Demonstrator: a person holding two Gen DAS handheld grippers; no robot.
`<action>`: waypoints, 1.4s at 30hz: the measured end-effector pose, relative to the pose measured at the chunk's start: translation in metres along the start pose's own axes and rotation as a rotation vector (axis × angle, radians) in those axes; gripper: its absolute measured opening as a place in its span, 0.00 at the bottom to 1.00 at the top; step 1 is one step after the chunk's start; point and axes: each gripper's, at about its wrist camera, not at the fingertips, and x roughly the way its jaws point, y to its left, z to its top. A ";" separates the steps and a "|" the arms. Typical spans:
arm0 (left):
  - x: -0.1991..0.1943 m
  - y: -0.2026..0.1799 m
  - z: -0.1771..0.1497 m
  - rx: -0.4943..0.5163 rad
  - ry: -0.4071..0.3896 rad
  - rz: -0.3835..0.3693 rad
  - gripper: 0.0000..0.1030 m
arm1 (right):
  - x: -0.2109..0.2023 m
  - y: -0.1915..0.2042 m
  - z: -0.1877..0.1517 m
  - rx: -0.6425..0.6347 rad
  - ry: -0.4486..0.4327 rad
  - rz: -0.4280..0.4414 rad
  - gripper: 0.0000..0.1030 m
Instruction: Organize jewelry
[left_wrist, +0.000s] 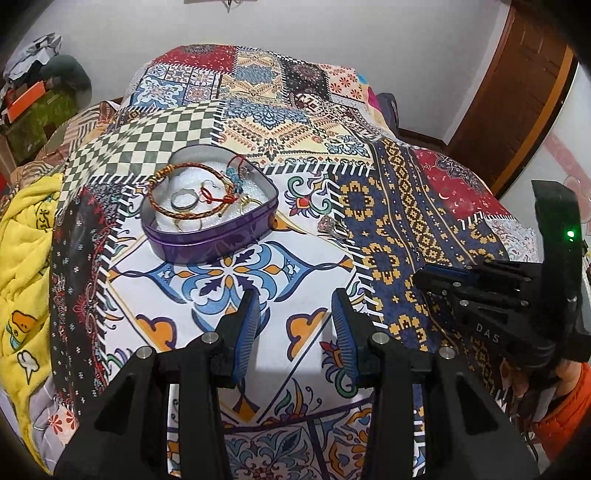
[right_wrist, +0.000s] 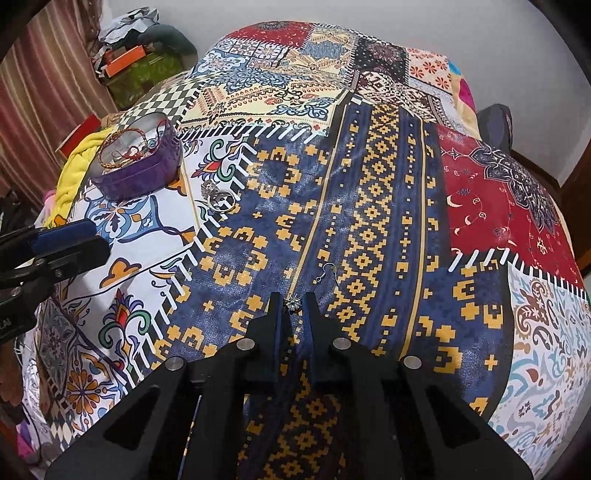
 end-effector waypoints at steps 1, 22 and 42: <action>0.002 -0.001 0.001 0.003 0.003 0.001 0.39 | -0.001 -0.001 -0.001 0.007 -0.002 0.007 0.09; 0.047 -0.028 0.044 0.051 0.007 -0.032 0.35 | -0.043 -0.022 0.024 0.073 -0.159 0.079 0.09; 0.053 -0.033 0.051 0.065 -0.044 0.040 0.11 | -0.044 -0.024 0.029 0.080 -0.169 0.104 0.09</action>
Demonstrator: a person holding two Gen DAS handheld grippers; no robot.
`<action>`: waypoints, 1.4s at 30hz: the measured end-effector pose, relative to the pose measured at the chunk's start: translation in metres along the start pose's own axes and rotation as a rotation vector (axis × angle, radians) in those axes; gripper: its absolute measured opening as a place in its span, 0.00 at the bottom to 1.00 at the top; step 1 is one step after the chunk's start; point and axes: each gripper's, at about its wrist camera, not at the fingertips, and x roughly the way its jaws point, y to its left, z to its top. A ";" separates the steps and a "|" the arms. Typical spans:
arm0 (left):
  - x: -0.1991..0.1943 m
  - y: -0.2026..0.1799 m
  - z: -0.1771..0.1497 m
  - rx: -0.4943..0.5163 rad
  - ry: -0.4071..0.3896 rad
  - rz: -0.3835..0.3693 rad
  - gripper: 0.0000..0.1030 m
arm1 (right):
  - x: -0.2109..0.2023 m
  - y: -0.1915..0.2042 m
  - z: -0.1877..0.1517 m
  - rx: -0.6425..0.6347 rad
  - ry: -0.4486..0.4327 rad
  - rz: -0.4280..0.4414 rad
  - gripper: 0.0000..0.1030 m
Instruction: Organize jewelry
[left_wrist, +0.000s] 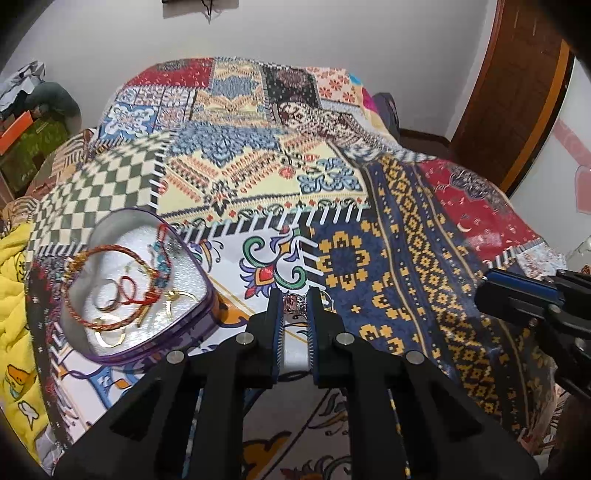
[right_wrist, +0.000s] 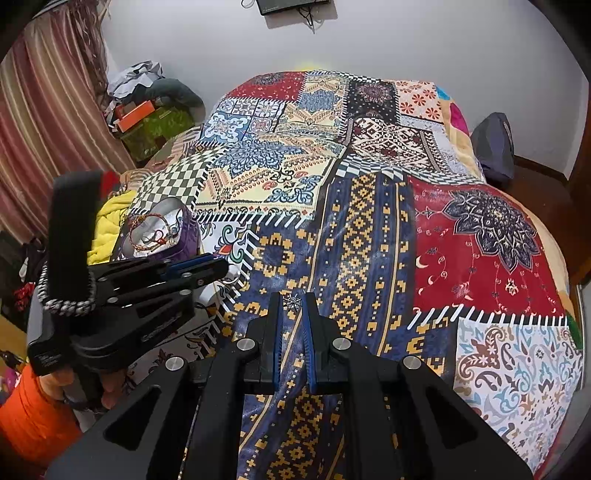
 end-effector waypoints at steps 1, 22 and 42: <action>-0.005 0.001 0.000 -0.003 -0.008 -0.002 0.11 | -0.001 0.001 0.001 -0.002 -0.005 -0.002 0.09; -0.107 0.058 0.008 -0.106 -0.214 0.032 0.11 | -0.014 0.067 0.045 -0.117 -0.116 0.060 0.09; -0.092 0.114 -0.014 -0.198 -0.180 0.097 0.11 | 0.037 0.126 0.063 -0.203 -0.073 0.160 0.09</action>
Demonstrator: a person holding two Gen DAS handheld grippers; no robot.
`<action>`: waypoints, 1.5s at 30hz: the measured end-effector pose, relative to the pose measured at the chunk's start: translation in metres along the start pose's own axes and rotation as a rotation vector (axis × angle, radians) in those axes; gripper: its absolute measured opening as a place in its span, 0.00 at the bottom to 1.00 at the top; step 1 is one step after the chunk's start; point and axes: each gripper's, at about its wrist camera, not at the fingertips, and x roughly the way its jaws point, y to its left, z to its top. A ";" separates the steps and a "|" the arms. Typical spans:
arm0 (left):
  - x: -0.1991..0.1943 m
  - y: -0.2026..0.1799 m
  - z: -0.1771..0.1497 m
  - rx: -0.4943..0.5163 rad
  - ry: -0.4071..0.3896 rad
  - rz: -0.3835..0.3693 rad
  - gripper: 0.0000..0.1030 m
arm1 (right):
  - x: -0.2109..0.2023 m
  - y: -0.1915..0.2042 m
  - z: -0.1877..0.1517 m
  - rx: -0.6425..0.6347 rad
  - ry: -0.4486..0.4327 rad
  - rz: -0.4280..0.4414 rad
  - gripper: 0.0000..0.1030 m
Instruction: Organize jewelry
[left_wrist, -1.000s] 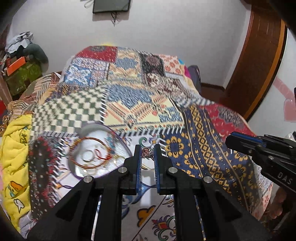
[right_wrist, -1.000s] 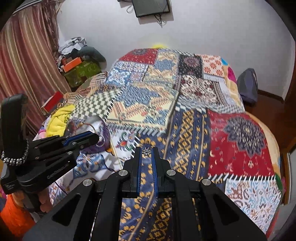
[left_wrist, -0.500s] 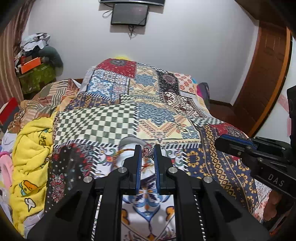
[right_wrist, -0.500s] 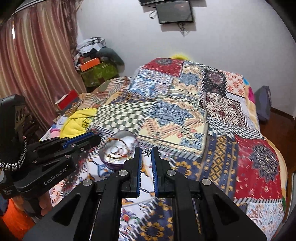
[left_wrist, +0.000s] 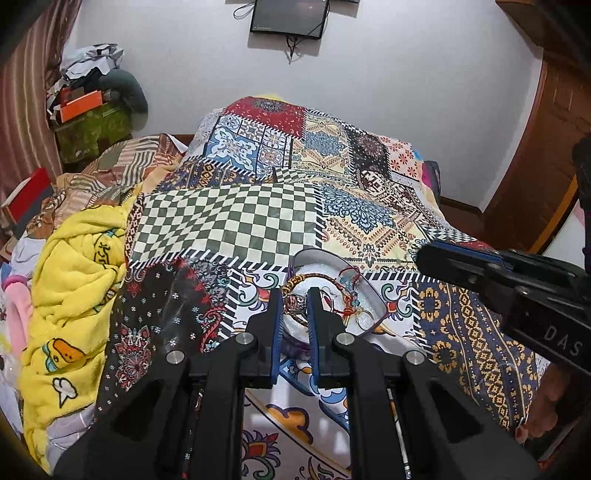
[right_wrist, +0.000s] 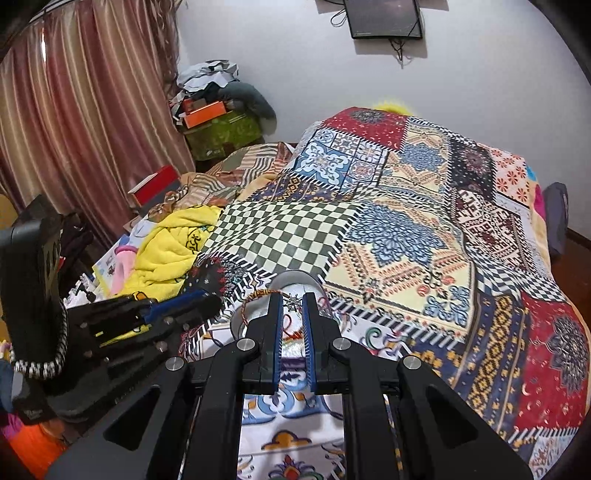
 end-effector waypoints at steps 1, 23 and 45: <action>0.002 0.000 0.000 0.001 0.002 -0.003 0.11 | 0.001 0.001 0.000 0.000 0.001 0.003 0.09; 0.042 -0.007 0.000 0.044 0.053 -0.020 0.11 | 0.050 -0.012 -0.007 0.055 0.097 0.046 0.09; 0.039 -0.002 0.000 0.015 0.082 -0.047 0.21 | 0.045 -0.011 -0.004 0.045 0.102 0.059 0.18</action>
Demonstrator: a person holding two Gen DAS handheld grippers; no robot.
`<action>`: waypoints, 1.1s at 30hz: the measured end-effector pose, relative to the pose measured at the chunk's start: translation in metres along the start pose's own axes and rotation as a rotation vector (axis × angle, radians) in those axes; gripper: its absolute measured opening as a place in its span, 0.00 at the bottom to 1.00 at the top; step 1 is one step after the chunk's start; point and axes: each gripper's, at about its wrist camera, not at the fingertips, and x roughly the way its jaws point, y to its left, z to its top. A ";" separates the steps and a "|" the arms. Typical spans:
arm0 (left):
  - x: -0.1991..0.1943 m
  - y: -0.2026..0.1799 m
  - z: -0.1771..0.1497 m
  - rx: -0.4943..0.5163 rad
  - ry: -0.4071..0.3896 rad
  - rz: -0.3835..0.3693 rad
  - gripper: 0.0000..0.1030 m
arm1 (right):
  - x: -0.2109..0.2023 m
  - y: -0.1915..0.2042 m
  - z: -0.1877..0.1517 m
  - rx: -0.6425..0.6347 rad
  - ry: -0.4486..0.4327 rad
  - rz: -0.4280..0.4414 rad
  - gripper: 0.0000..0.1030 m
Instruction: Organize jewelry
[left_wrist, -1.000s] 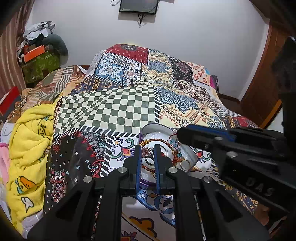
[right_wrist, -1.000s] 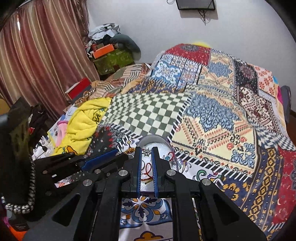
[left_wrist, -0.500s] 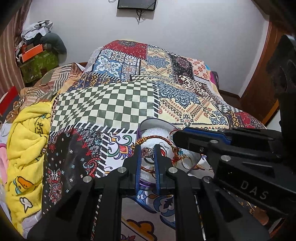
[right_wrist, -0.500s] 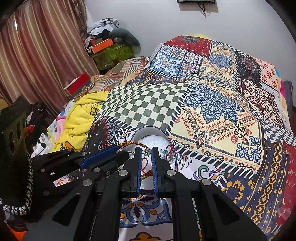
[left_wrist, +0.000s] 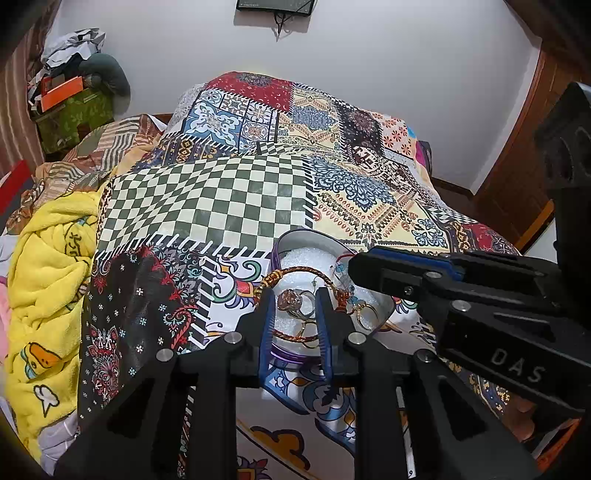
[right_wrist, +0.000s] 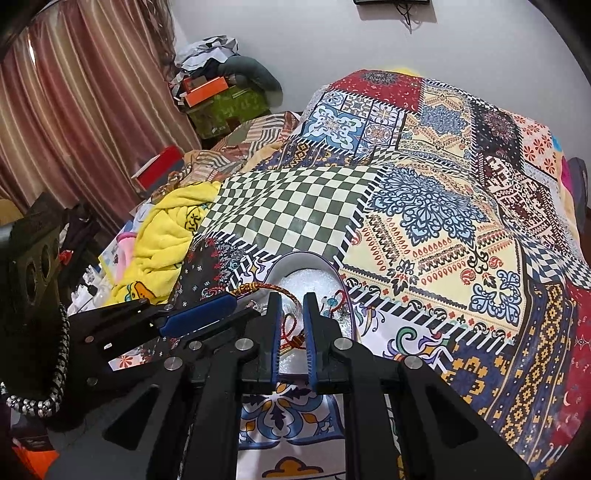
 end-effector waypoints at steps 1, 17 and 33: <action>0.000 0.000 0.000 0.000 0.000 0.000 0.22 | -0.002 0.000 0.000 0.000 -0.006 -0.003 0.24; -0.037 -0.009 0.004 0.017 -0.047 0.013 0.23 | -0.051 0.011 -0.001 -0.012 -0.096 -0.038 0.32; -0.167 -0.056 0.004 0.117 -0.288 -0.003 0.24 | -0.187 0.055 -0.018 -0.035 -0.358 -0.120 0.32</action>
